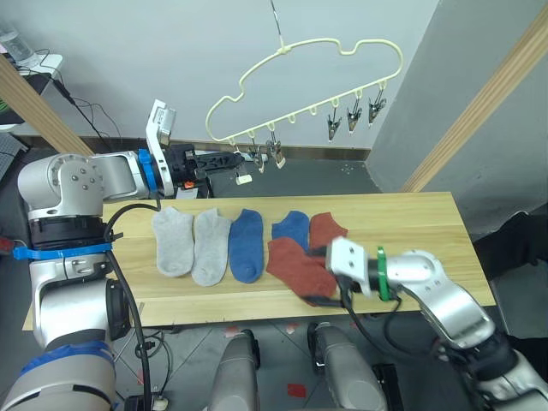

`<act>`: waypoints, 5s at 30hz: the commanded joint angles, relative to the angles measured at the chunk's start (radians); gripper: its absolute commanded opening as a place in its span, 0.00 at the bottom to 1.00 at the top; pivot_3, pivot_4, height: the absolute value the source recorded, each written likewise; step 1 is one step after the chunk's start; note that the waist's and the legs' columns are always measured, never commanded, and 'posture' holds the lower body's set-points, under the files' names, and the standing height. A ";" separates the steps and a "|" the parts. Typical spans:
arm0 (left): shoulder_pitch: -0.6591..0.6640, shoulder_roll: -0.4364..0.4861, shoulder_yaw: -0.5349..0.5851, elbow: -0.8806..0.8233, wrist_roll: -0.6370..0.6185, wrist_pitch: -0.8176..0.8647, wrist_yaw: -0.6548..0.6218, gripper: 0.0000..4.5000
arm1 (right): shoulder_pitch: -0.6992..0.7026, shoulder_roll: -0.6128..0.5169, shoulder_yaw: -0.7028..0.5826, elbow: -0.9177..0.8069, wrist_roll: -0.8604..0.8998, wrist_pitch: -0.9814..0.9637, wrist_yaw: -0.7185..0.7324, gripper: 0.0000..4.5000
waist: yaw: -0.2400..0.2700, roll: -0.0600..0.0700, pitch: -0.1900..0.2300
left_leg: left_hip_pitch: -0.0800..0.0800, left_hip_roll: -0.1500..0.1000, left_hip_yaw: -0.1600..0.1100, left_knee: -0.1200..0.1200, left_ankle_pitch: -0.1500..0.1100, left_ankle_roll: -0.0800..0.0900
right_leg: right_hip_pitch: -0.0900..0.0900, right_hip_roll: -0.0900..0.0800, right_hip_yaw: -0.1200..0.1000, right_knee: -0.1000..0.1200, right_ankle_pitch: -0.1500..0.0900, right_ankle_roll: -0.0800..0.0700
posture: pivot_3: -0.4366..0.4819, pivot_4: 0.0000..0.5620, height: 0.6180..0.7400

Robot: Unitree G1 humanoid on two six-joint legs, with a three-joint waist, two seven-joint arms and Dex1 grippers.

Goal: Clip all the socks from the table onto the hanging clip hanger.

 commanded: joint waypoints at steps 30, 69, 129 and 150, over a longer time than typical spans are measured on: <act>0.012 -0.011 0.049 -0.092 -0.029 0.054 0.030 0.05 | -0.255 0.296 0.025 0.635 -0.156 -0.050 -0.248 0.05 | 0.015 0.000 0.000 | -0.002 -0.001 0.001 -0.001 0.000 0.000 | -0.002 -0.001 0.001 -0.001 0.000 0.000 | 0.42 0.60 1.00; -0.023 -0.019 0.033 -0.029 -0.019 0.040 0.017 0.05 | -0.297 0.401 -0.228 0.062 0.305 0.458 -0.339 0.01 | 0.014 0.000 0.000 | -0.003 0.000 0.001 -0.004 0.000 0.000 | -0.004 -0.001 0.001 -0.003 0.000 0.000 | 0.39 0.56 1.00; -0.069 -0.051 0.156 0.040 -0.059 0.172 0.055 0.05 | -0.324 0.472 -0.291 0.089 0.502 0.437 -0.497 0.01 | -0.008 0.000 0.000 | -0.004 0.000 0.002 -0.009 0.000 0.000 | -0.006 -0.002 0.001 -0.005 0.000 0.000 | 0.35 0.55 1.00; 0.119 0.052 0.271 -0.297 -0.159 0.158 0.073 1.00 | -0.334 0.486 -0.198 0.183 0.413 0.336 -0.484 0.47 | -0.008 0.000 0.000 | -0.006 0.001 0.001 -0.012 0.000 -0.001 | -0.009 -0.005 0.000 -0.004 0.000 0.000 | 0.41 0.50 1.00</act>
